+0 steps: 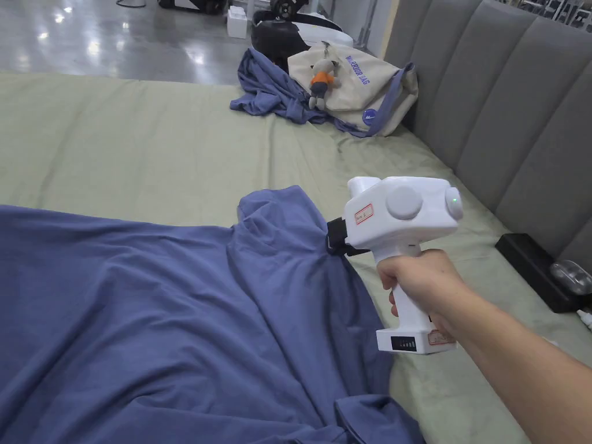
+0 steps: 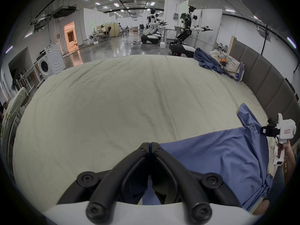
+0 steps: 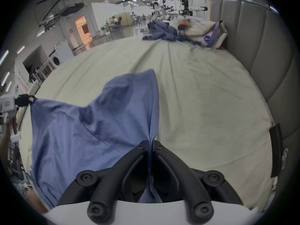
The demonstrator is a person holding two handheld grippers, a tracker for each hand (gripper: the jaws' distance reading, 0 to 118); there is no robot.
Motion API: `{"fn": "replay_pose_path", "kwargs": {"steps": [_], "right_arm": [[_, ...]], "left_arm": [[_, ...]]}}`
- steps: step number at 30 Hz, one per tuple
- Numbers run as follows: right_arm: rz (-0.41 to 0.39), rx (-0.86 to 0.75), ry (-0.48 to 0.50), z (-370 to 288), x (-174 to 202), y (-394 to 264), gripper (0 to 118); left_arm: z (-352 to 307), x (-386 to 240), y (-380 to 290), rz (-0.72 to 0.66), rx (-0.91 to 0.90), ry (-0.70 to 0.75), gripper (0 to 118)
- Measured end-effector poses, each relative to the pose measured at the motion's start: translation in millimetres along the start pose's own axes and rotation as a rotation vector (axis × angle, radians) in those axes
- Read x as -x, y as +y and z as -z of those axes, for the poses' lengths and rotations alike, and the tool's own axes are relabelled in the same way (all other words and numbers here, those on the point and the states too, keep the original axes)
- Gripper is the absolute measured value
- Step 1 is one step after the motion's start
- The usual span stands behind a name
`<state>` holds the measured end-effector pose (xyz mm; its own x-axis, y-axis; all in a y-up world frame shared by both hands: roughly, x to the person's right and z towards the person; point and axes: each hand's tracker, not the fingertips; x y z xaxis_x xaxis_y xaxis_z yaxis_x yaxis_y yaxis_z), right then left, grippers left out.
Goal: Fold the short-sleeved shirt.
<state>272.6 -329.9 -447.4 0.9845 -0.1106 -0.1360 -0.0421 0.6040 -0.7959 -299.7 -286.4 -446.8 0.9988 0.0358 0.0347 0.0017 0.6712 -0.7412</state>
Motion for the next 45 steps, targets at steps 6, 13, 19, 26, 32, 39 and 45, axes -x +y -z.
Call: {"fn": "replay_pose_path", "kwargs": {"steps": [6, 13, 19, 26, 32, 39, 45], "right_arm": [[0.056, -0.137, 0.084, -56, 4, 23, 5], [0.021, -0.299, 0.146, -148, 29, 53, 5], [-0.045, -0.464, 0.158, -250, 45, 61, 5], [-0.089, -0.709, 0.186, -350, 66, -18, 5], [-0.035, -0.754, 0.290, -379, 71, -75, 5], [-0.048, -0.716, 0.299, -388, 74, -33, 5], [-0.046, -0.724, 0.301, -381, 92, 44, 4]], "left_arm": [[-26, 4, 13, -0.031, -0.077, -0.036, 3], [-101, 0, 45, -0.034, -0.215, -0.107, 3], [-203, 8, 56, -0.068, -0.373, -0.144, 3], [-325, 7, -22, -0.069, -0.629, -0.163, 3], [-367, 6, -92, -0.097, -0.653, -0.213, 3], [-379, 18, -64, -0.104, -0.624, -0.220, 3], [-362, -6, 4, -0.058, -0.585, -0.191, 3]]}}
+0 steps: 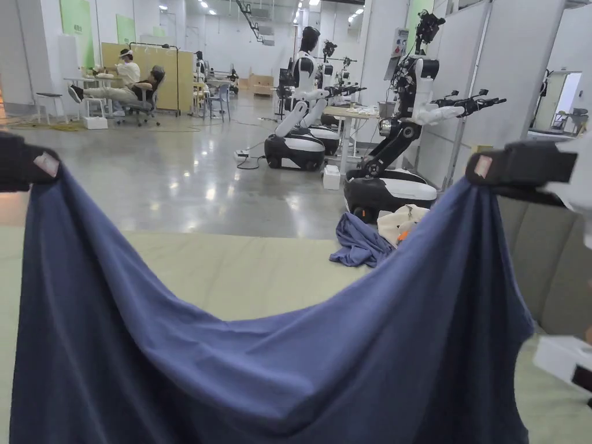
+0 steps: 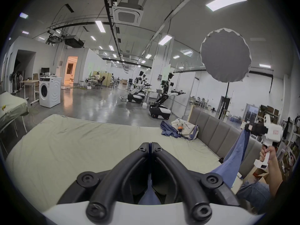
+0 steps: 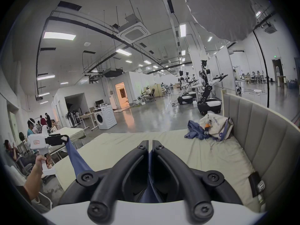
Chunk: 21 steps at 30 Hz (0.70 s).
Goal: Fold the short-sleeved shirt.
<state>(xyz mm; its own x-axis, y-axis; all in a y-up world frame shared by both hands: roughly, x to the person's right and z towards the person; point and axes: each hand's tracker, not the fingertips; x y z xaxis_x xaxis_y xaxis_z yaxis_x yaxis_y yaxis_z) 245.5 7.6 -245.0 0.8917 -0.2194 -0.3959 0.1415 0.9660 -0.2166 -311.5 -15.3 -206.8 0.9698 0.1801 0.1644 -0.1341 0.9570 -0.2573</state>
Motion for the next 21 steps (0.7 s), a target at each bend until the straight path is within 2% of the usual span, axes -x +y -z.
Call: {"fn": "replay_pose_path", "kwargs": {"steps": [4, 7, 11, 12, 14, 15, 17, 19, 21], "right_arm": [[-0.025, 0.026, 0.013, 44, 5, 30, 4], [-0.050, 0.007, -0.015, 73, 12, 53, 4], [-0.099, 0.002, -0.062, 112, 19, 104, 4], [-0.113, -0.035, -0.105, 119, 22, 119, 4], [-0.118, -0.013, -0.115, 138, 23, 149, 4], [-0.118, -0.057, -0.162, 144, 25, 161, 4], [-0.134, -0.047, -0.163, 158, 28, 186, 4], [-0.190, -0.085, -0.224, 167, 32, 207, 4], [-0.174, -0.105, -0.225, 173, 36, 225, 4]], "left_arm": [[38, -9, 36, 0.010, -0.009, -0.014, 3], [63, -17, 74, 0.016, -0.041, -0.012, 3], [91, -32, 133, 0.090, -0.092, 0.039, 3], [98, -36, 149, 0.112, -0.105, 0.072, 3], [113, -38, 180, 0.111, -0.101, 0.099, 3], [117, -40, 193, 0.092, -0.121, 0.111, 3], [123, -44, 216, 0.096, -0.153, 0.117, 3], [126, -48, 236, 0.100, -0.189, 0.127, 3], [131, -47, 255, 0.093, -0.228, 0.132, 3]]}}
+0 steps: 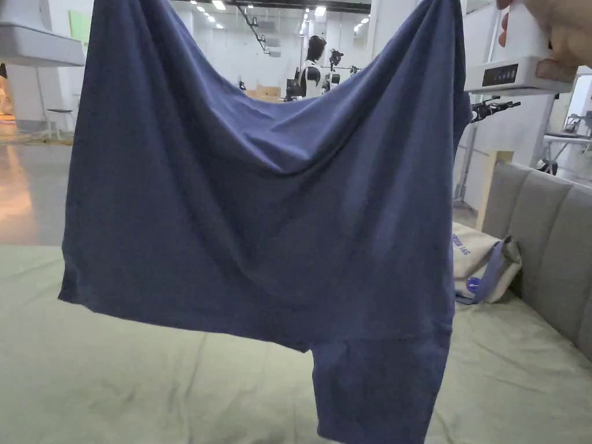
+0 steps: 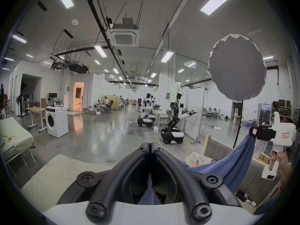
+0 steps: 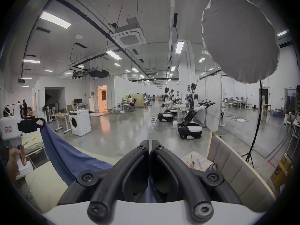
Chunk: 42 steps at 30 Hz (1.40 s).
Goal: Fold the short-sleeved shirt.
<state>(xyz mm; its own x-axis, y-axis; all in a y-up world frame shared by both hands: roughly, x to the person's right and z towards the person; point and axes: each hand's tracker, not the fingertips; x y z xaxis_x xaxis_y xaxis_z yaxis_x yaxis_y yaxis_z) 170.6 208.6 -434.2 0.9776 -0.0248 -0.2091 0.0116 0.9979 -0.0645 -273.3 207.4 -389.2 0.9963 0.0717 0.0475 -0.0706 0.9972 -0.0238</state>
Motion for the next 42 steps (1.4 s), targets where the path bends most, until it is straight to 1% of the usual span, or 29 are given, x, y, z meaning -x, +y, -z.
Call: {"fn": "replay_pose_path", "kwargs": {"steps": [2, 4, 5, 6, 7, 12, 14, 16, 17, 18, 20, 21, 23, 24, 25, 26, 27, 28, 29, 31, 32, 33, 35, 36, 37, 38, 40, 41, 42], "right_arm": [[-0.006, -0.044, -0.023, 4, 2, 12, 4], [-0.018, -0.039, -0.021, 10, 3, 23, 4], [-0.017, -0.047, -0.038, 13, 4, 24, 4], [-0.044, -0.044, -0.051, 18, 6, 24, 4], [-0.050, -0.057, -0.063, 20, 8, 20, 4], [-0.064, -0.015, -0.050, 42, 3, -26, 4], [-0.060, 0.005, -0.049, 47, -2, -55, 4], [0.003, 0.044, 0.009, 48, -10, -85, 4], [0.016, 0.047, 0.021, 48, -15, -103, 4], [0.014, 0.077, -0.006, 50, -18, -119, 4], [0.078, 0.117, 0.045, 47, -29, -150, 4], [0.080, 0.111, 0.031, 41, -33, -166, 4], [0.088, 0.149, 0.069, 23, -36, -192, 4], [0.112, 0.144, 0.085, 12, -40, -208, 4], [0.095, 0.151, 0.075, 3, -42, -220, 4], [0.120, 0.169, 0.091, -9, -48, -235, 4], [0.147, 0.181, 0.100, -21, -52, -247, 4], [0.143, 0.180, 0.104, -33, -56, -259, 4], [0.167, 0.218, 0.112, -45, -60, -272, 4], [0.177, 0.211, 0.123, -73, -67, -296, 4], [0.170, 0.228, 0.108, -88, -67, -307, 4], [0.185, 0.232, 0.134, -105, -70, -319, 4], [0.190, 0.243, 0.141, -137, -69, -341, 4], [0.214, 0.258, 0.162, -154, -70, -353, 4], [0.218, 0.258, 0.161, -168, -69, -363, 4], [0.216, 0.269, 0.168, -183, -69, -374, 4], [0.224, 0.286, 0.158, -209, -65, -394, 4], [0.245, 0.312, 0.176, -220, -66, -404, 4], [0.260, 0.323, 0.162, -231, -66, -413, 4]], "left_arm": [[8, -1, 11, 0.001, -0.008, 0.009, 3], [12, -5, 14, 0.019, -0.016, 0.018, 3], [17, -5, 13, 0.021, -0.015, 0.014, 3], [21, -5, 10, 0.018, -0.016, 0.009, 3], [25, -5, 7, 0.017, -0.012, 0.006, 3], [42, -3, -49, 0.029, 0.036, -0.041, 3], [47, 5, -82, -0.017, 0.071, -0.072, 3], [59, 18, -118, -0.046, 0.116, -0.080, 3], [60, 21, -138, -0.050, 0.135, -0.085, 3], [58, 24, -158, -0.078, 0.142, -0.104, 3], [55, 33, -193, -0.139, 0.162, -0.155, 3], [50, 35, -211, -0.146, 0.167, -0.160, 3], [42, 39, -241, -0.171, 0.203, -0.166, 3], [34, 40, -256, -0.188, 0.228, -0.164, 3], [26, 43, -268, -0.195, 0.236, -0.177, 3], [14, 46, -283, -0.198, 0.223, -0.204, 3], [3, 48, -293, -0.195, 0.233, -0.191, 3], [-9, 50, -304, -0.213, 0.236, -0.205, 3], [-21, 54, -312, -0.208, 0.251, -0.222, 3], [-46, 56, -329, -0.225, 0.269, -0.212, 3], [-63, 57, -337, -0.238, 0.284, -0.237, 3], [-76, 58, -345, -0.254, 0.282, -0.238, 3], [-106, 56, -358, -0.249, 0.289, -0.238, 3], [-120, 55, -365, -0.224, 0.301, -0.261, 3], [-133, 53, -370, -0.208, 0.321, -0.254, 3], [-154, 44, -377, -0.213, 0.321, -0.248, 3], [-173, 54, -392, -0.231, 0.357, -0.271, 3], [-187, 55, -400, -0.242, 0.361, -0.266, 3], [-201, 56, -406, -0.242, 0.363, -0.254, 3]]}}
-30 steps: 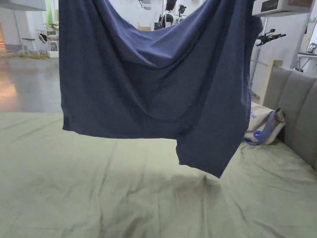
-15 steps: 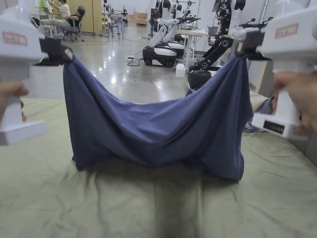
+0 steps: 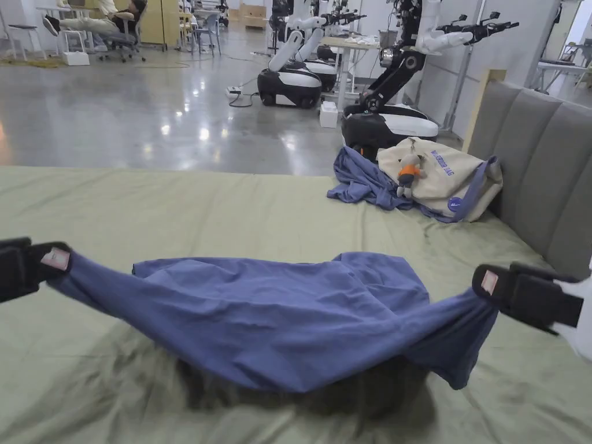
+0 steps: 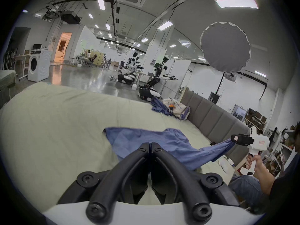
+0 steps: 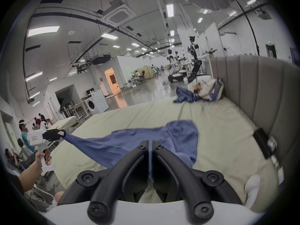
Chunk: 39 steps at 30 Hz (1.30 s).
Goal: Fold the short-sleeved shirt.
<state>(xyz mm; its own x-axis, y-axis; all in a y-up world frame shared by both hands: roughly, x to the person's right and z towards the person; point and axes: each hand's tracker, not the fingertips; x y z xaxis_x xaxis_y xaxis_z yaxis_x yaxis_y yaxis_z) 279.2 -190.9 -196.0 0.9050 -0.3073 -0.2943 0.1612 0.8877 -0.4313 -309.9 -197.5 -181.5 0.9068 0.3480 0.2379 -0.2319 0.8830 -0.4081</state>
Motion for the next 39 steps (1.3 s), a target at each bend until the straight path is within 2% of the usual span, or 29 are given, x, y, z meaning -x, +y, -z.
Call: {"fn": "replay_pose_path", "kwargs": {"steps": [5, 7, 10, 12, 18, 21, 24, 26, 29, 32, 35, 39], "right_arm": [[-0.002, 0.012, -0.024, -37, -6, -45, 4], [0.031, 0.032, -0.015, -46, -9, -61, 4], [-0.016, 0.075, -0.046, -57, -6, -81, 4], [0.007, 0.098, -0.028, -64, -8, -93, 4], [0.017, 0.102, -0.073, -92, -8, -122, 4], [0.047, 0.125, -0.086, -96, -13, -131, 4], [0.037, 0.151, -0.102, -92, -17, -137, 4], [0.071, 0.171, -0.092, -96, -21, -139, 4], [0.041, 0.184, -0.130, -99, -24, -146, 4], [0.074, 0.217, -0.138, -91, -34, -155, 4], [0.028, 0.263, -0.151, -81, -36, -164, 4], [0.040, 0.297, -0.190, -76, -45, -175, 4]], "left_arm": [[-45, 9, -36, 0.025, 0.034, 0.055, 3], [-59, 15, -48, 0.015, 0.044, 0.059, 3], [-77, 18, -64, 0.027, 0.058, 0.080, 3], [-87, 17, -71, 0.035, 0.060, 0.080, 3], [-102, 16, -88, 0.029, 0.098, 0.106, 3], [-102, 22, -94, -0.002, 0.117, 0.115, 3], [-90, 30, -95, -0.011, 0.140, 0.136, 3], [-86, 37, -94, -0.005, 0.159, 0.155, 3], [-77, 43, -93, 0.016, 0.180, 0.188, 3], [-59, 50, -93, 0.012, 0.192, 0.193, 3], [-42, 60, -90, 0.003, 0.206, 0.208, 3], [-26, 75, -92, -0.015, 0.219, 0.241, 3]]}}
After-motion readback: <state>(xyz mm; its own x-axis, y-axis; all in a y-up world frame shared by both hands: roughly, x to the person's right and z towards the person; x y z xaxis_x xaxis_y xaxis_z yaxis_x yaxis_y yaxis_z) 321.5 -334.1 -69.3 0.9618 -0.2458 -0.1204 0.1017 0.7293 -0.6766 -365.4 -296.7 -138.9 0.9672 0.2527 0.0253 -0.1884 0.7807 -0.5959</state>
